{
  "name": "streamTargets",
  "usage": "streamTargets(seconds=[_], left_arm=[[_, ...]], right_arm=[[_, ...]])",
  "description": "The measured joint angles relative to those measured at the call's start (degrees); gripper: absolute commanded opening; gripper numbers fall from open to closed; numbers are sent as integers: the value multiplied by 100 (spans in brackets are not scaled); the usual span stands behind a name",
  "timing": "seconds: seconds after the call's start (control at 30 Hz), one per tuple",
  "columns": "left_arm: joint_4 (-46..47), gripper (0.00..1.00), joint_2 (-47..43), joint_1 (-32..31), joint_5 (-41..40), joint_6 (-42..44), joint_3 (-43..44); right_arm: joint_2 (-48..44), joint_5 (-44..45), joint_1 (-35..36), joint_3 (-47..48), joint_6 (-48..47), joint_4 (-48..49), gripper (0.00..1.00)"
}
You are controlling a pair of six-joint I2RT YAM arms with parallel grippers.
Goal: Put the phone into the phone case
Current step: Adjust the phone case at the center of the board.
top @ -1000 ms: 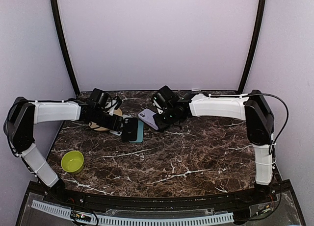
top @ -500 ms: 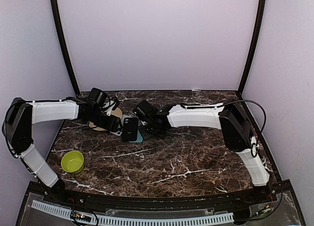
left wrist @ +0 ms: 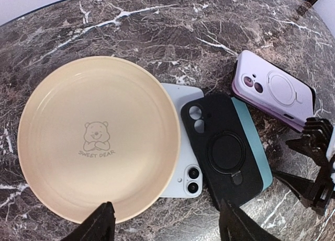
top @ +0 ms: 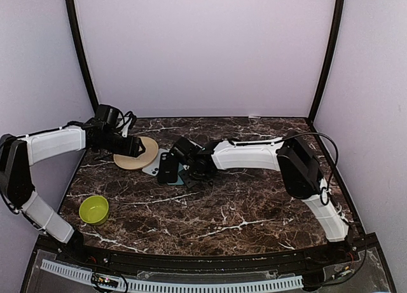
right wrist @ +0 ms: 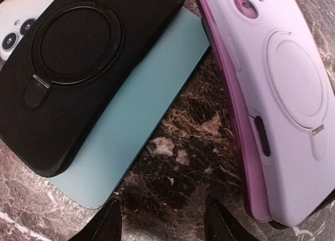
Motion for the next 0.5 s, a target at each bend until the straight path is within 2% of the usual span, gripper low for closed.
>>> streamTargets(seconds=[0.27,0.4,0.47,0.5], left_arm=[[52,70,-223,68,125,0,-87],[52,70,-258,68,197,39,-85],[66,66,-284,70,225,39,-90],[111,59,-304,70,243,33,-111]], right_arm=[[402,-212,0,562,111,-42,57],[560,-168,0,1016,173,-358,62],[525,-70,4,1038,197,-380,63],[509,-39,4,1019,227,-363,63]])
